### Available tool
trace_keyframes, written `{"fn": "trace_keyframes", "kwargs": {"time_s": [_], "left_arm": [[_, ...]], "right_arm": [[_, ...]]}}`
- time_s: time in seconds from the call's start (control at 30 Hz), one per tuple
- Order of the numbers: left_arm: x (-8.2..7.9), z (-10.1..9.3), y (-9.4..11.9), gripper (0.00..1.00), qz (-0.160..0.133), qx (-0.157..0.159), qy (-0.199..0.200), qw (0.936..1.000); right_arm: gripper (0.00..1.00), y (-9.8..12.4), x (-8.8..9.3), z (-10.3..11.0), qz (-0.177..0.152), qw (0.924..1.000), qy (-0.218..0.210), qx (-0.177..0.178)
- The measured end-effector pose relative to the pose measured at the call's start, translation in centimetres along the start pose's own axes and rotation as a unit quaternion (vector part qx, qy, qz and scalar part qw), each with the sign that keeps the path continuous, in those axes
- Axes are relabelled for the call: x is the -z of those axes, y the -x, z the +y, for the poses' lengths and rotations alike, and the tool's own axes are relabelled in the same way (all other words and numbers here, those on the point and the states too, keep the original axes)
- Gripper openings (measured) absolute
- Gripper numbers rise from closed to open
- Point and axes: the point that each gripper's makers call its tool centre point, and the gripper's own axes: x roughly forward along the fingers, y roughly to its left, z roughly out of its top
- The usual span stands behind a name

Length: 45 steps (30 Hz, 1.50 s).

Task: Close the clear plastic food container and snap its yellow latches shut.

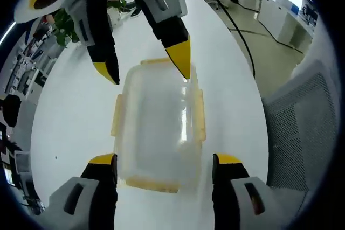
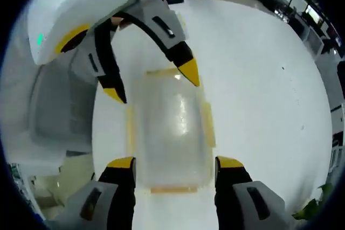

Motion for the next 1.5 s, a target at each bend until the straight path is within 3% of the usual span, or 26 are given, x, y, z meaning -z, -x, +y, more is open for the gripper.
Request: {"fn": "trace_keyframes", "kwargs": {"time_s": [0.2, 0.53, 0.73, 0.83, 1.0, 1.5], "left_arm": [[-0.1, 0.2, -0.1, 0.72, -0.001, 0.000, 0.001, 1.0000], [-0.3, 0.8, 0.1, 0.74, -0.009, -0.006, -0.006, 0.9999], [0.1, 1.3, -0.7, 0.77, -0.001, -0.008, -0.012, 0.9999], [0.3, 1.4, -1.2, 0.78, 0.003, -0.006, -0.008, 0.9999], [0.9, 1.3, -1.9, 0.77, 0.015, 0.001, -0.013, 0.9998], [1.3, 1.1, -1.9, 0.76, 0.014, 0.000, -0.021, 0.9997]], "right_arm": [[0.66, -0.4, 0.7, 0.5, 0.011, 0.9995, 0.022, 0.018], [0.71, -1.4, 1.3, -0.2, 0.007, 0.9990, 0.022, 0.040], [0.72, -2.0, 1.6, -0.4, 0.013, 0.9985, 0.025, 0.047], [0.71, -2.3, 2.2, -0.5, 0.029, 0.9968, 0.047, 0.057], [0.72, -2.5, 2.0, -0.6, 0.025, 0.9964, 0.045, 0.067], [0.71, -2.8, 1.6, -0.3, 0.029, 0.9971, 0.037, 0.060]]}}
